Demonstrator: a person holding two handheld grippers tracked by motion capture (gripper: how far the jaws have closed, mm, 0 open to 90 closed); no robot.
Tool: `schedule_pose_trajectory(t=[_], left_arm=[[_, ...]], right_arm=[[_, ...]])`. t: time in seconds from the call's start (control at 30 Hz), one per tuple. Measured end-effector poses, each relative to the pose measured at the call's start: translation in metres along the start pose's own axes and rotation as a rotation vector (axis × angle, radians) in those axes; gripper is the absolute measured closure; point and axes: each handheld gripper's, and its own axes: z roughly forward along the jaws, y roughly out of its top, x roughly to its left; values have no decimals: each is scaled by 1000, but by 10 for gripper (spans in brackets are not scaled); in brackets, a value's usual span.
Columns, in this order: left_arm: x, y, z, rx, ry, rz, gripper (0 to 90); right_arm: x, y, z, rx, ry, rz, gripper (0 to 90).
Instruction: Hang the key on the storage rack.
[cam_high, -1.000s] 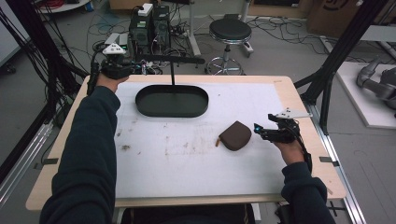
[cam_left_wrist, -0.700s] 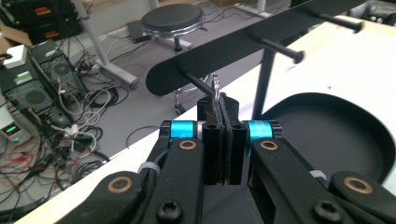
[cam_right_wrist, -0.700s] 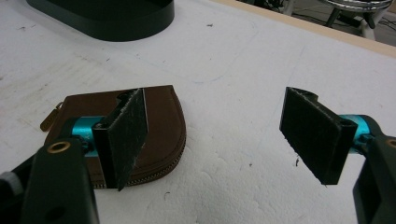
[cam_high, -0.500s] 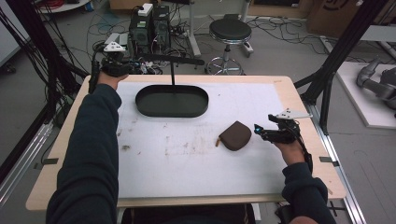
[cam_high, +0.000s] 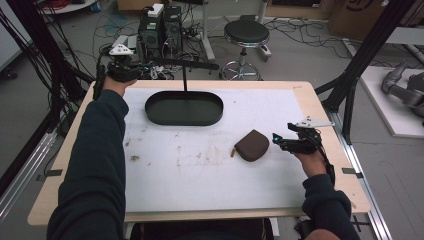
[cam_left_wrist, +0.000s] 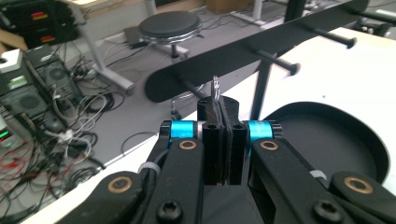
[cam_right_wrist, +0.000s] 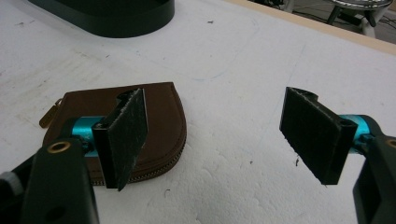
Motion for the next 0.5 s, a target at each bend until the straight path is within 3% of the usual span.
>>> schedule_pose_trajectory(t=[0.5], left_arm=[[5,-6,12,9,26,-41,873]], right_arm=[[1,0,0,3,-1,4,238]])
